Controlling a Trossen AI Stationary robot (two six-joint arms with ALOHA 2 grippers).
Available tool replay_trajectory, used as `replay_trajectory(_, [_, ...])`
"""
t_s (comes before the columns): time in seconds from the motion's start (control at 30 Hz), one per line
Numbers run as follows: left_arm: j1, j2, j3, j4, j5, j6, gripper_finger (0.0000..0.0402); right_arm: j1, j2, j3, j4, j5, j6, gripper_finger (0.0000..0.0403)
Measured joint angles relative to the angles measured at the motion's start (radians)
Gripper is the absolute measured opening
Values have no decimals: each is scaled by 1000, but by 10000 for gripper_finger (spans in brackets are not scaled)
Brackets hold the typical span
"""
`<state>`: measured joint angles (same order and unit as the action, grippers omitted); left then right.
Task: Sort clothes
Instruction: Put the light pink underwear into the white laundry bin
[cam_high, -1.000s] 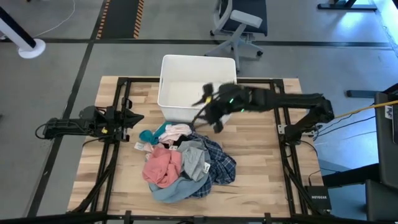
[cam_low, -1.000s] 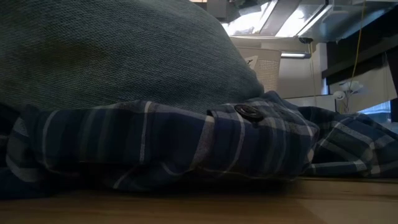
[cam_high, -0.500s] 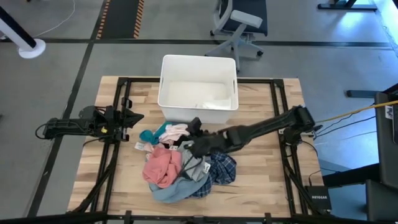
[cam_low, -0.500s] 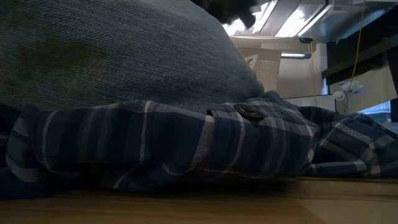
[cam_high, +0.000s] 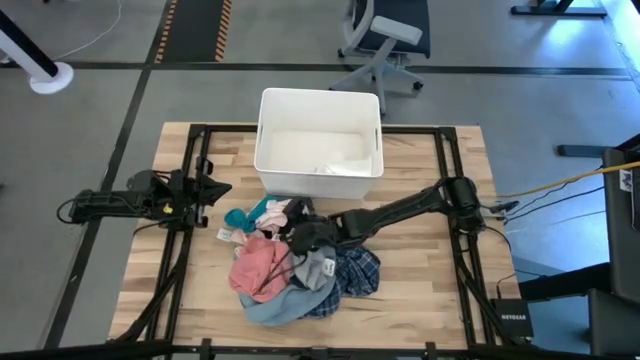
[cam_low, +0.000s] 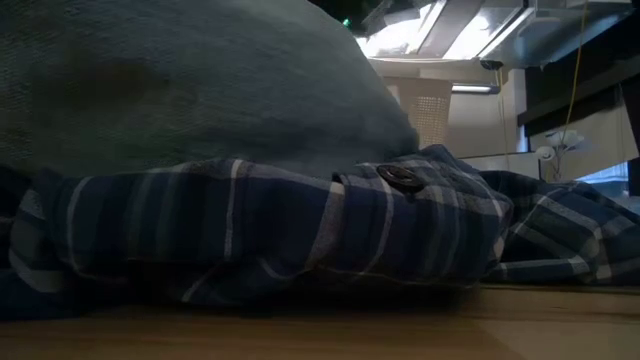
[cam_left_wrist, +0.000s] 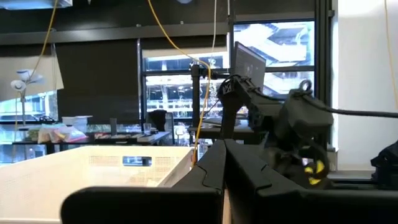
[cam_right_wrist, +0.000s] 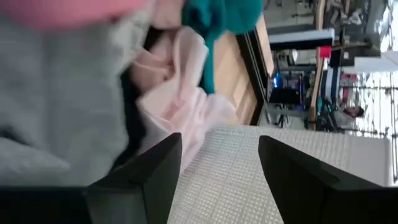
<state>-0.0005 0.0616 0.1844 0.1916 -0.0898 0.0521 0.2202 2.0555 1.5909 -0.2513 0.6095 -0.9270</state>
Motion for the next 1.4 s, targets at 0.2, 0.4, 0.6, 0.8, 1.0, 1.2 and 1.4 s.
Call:
replay_trajectory(0.2, [0, 0, 0, 0, 0, 0, 0, -64, 9, 0, 83, -72, 30, 232])
replay_trajectory(0.4, [0, 0, 0, 0, 0, 0, 0, -116, 48, 1, 82, -154, 40, 232])
replay_trajectory(0.6, [0, 0, 0, 0, 0, 7, 0, -117, 130, 1, 84, -172, 29, 232])
replay_trajectory(0.8, [0, 0, 0, 0, 0, 7, 0, -117, 150, 2, 101, -208, 24, 232])
replay_trajectory(1.0, [0, 0, 0, 0, 0, 7, 0, -113, 150, 1, 123, -198, 15, 163])
replay_trajectory(1.2, [0, 0, 0, -2, 0, 7, 0, -85, 142, 1, 111, -122, -46, 25])
replay_trajectory(1.4, [0, 0, 0, -2, 0, 7, 0, -67, 74, 0, 62, -102, -69, 30])
